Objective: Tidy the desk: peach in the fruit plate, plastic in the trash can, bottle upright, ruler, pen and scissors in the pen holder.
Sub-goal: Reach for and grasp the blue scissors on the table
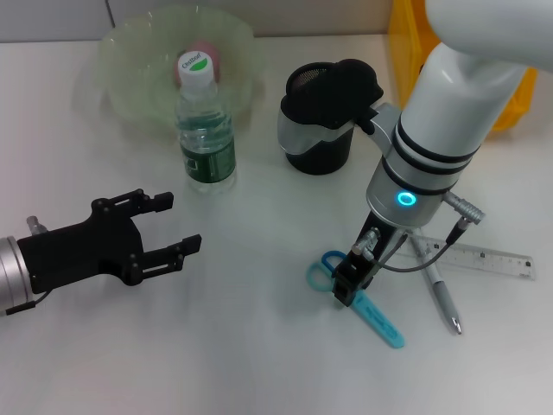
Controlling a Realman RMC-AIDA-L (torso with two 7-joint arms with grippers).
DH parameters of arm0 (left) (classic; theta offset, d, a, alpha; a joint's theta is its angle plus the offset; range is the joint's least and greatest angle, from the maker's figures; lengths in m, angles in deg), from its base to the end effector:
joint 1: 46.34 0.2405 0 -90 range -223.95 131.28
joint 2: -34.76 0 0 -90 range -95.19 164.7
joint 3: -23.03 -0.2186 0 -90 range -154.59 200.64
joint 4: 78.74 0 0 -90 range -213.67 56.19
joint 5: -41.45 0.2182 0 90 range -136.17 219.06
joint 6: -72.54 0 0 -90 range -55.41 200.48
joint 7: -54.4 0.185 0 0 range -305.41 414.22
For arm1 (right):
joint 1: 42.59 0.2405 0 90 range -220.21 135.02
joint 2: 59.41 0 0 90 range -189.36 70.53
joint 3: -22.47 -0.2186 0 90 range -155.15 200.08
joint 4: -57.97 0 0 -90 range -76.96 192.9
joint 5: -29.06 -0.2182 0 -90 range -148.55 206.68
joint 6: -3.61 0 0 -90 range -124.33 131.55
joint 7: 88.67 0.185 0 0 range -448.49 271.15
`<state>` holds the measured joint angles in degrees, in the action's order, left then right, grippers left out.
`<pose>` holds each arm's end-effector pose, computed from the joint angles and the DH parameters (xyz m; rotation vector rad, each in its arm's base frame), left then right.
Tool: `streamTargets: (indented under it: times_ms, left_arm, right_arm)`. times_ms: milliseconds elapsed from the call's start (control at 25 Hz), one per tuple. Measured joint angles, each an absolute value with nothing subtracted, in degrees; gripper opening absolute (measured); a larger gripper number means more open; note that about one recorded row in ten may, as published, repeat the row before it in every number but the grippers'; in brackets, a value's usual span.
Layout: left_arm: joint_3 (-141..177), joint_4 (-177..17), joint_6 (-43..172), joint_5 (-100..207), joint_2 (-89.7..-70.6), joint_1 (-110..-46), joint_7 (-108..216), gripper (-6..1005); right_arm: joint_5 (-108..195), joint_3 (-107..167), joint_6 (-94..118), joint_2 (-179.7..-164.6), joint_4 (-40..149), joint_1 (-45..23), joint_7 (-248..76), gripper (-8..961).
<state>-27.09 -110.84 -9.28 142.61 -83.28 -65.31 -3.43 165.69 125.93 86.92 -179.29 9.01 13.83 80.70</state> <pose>-0.2759 0.2977 -0.0336 -2.6072 -0.4393 -0.6189 0.1379 0.3183 -0.1222 -2.6097 1.1240 -0.8979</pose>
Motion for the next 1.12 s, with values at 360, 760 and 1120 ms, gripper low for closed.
streamTargets:
  times_ms: [360,760,1120]
  left_arm:
    - [-27.07,-111.14,-9.29,142.61,-83.28,-65.32,-3.43,756]
    - [-26.98,-111.23,-9.31,142.61,-83.28,-65.27,-3.43,756]
    - [-26.89,-111.24,-9.31,142.60,-83.28,-65.16,-3.43,756]
  right_arm:
    - [165.57,126.02,86.92,-179.29,9.01,13.77,80.37,238]
    - [164.81,125.86,86.29,-179.30,8.44,13.18,79.93,200]
    - [164.66,125.27,86.24,-179.27,6.89,12.42,79.73,199]
